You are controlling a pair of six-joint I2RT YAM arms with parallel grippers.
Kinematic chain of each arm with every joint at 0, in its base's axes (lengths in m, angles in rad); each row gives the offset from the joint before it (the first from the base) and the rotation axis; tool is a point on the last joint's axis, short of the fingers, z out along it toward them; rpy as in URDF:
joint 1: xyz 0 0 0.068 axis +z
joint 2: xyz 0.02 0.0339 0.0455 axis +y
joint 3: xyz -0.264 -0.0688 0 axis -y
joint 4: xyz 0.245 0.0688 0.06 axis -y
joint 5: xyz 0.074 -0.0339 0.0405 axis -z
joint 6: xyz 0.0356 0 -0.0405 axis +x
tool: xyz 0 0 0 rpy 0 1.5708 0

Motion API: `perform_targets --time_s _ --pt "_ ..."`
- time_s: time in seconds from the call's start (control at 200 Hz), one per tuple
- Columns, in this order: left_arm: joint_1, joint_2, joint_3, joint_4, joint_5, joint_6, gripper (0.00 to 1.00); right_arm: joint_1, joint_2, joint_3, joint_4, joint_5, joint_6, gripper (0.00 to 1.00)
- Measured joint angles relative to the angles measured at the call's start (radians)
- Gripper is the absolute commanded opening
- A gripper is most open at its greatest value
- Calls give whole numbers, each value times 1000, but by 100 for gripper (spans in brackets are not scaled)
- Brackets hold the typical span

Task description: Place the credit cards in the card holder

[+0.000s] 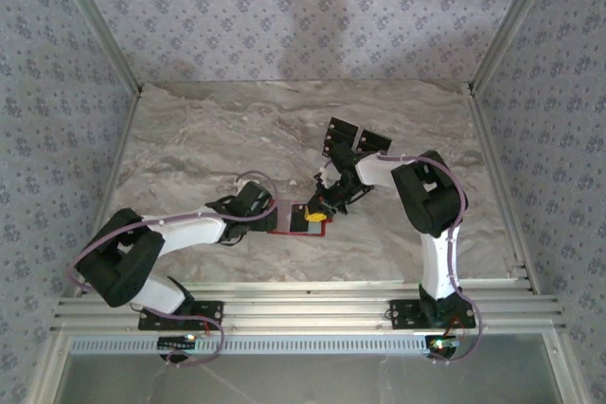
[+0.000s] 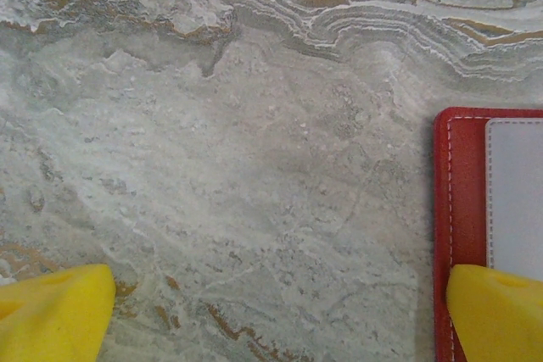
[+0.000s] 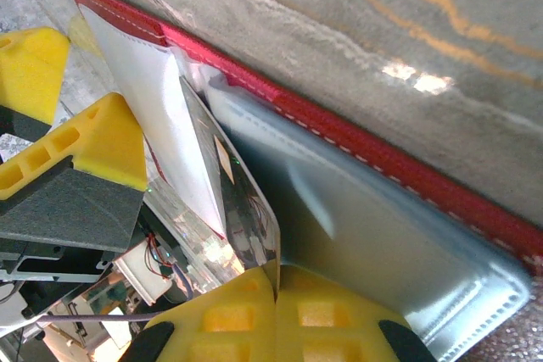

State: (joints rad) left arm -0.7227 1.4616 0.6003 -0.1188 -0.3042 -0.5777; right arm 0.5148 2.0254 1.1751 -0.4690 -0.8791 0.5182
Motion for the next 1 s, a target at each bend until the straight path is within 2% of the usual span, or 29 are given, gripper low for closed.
perform_targets --time_s 0.999 --pt "-18 8 0 7 -23 -16 100 27 51 82 -34 -7 51 0"
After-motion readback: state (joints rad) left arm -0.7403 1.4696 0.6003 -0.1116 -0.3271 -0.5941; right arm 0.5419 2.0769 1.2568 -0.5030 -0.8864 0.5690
